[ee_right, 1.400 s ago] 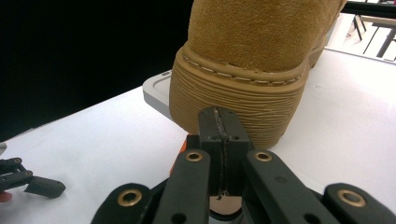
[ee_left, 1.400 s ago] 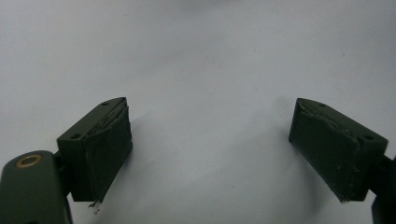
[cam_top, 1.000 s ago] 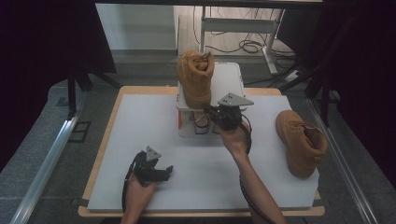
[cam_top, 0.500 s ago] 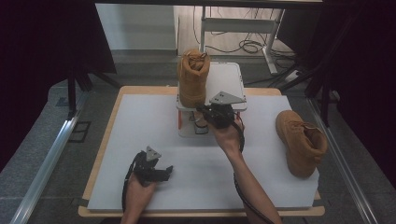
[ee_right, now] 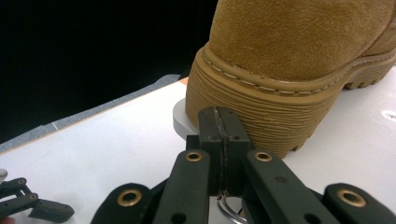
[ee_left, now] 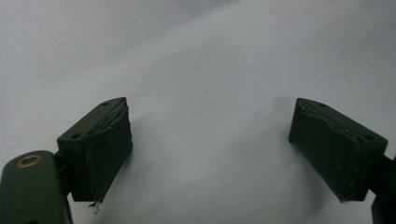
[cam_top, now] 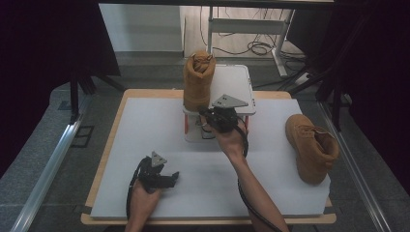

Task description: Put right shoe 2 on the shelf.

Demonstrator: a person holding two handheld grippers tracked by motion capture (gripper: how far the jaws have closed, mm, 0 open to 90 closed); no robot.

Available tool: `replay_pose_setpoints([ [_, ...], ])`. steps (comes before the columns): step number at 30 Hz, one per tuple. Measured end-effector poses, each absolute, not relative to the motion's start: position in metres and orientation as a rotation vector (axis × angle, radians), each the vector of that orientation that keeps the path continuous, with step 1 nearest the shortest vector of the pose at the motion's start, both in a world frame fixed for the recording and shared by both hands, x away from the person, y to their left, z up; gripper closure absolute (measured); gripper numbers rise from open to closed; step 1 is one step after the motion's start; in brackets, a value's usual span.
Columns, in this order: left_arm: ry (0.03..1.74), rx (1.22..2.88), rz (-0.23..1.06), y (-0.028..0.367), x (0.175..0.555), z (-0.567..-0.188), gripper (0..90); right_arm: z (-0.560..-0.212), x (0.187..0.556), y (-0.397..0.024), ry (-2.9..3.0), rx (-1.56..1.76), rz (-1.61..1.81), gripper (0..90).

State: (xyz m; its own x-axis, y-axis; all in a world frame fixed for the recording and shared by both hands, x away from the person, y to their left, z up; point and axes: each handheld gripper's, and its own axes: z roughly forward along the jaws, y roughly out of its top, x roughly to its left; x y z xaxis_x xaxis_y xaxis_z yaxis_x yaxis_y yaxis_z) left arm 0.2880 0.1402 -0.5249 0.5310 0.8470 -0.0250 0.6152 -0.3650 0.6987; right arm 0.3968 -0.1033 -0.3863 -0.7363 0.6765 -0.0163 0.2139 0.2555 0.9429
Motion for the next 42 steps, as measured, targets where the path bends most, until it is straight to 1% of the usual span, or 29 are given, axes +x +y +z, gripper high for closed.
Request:
replay_pose_setpoints([
  [6,1.18,2.108,0.45,0.14,0.288,-0.525,12.9,-0.387,0.394,-0.105,2.121,0.807,1.486,86.6],
  [10,1.179,2.109,0.451,0.14,0.288,-0.525,12.9,-0.388,0.391,-0.109,2.125,0.809,1.483,79.0],
  [11,1.179,2.109,0.451,0.14,0.288,-0.525,12.9,-0.388,0.391,-0.109,2.125,0.809,1.483,79.0],
  [12,1.179,2.108,0.451,0.14,0.288,-0.525,12.9,-0.388,0.39,-0.11,2.13,0.807,1.482,75.9],
  [13,1.179,2.108,0.451,0.14,0.288,-0.525,12.9,-0.388,0.388,-0.113,2.136,0.807,1.488,68.8],
  [15,1.179,2.108,0.451,0.14,0.288,-0.525,12.9,-0.388,0.386,-0.114,2.138,0.807,1.484,61.2],
  [16,1.179,2.108,0.451,0.14,0.288,-0.525,12.9,-0.388,0.386,-0.114,2.138,0.807,1.484,61.2],
  [17,1.179,2.108,0.451,0.14,0.288,-0.525,12.9,-0.389,0.384,-0.116,2.136,0.802,1.482,53.0],
  [23,1.18,2.108,0.451,0.14,0.288,-0.525,12.9,-0.389,0.376,-0.12,2.112,0.733,1.516,31.1],
  [29,1.18,2.107,0.451,0.14,0.288,-0.525,12.9,-0.39,0.369,-0.123,2.095,0.722,1.528,16.6],
  [30,1.18,2.107,0.451,0.14,0.288,-0.525,12.9,-0.39,0.369,-0.123,2.095,0.722,1.528,16.6],
  [31,1.18,2.107,0.451,0.14,0.288,-0.525,12.9,-0.391,0.366,-0.124,2.099,0.717,1.493,13.7],
  [34,1.18,2.108,0.451,0.14,0.288,-0.525,12.9,-0.392,0.363,-0.127,2.094,0.714,1.487,12.5],
  [42,1.18,2.11,0.45,0.14,0.288,-0.525,12.9,-0.394,0.355,-0.134,2.072,0.709,1.495,0.6],
])
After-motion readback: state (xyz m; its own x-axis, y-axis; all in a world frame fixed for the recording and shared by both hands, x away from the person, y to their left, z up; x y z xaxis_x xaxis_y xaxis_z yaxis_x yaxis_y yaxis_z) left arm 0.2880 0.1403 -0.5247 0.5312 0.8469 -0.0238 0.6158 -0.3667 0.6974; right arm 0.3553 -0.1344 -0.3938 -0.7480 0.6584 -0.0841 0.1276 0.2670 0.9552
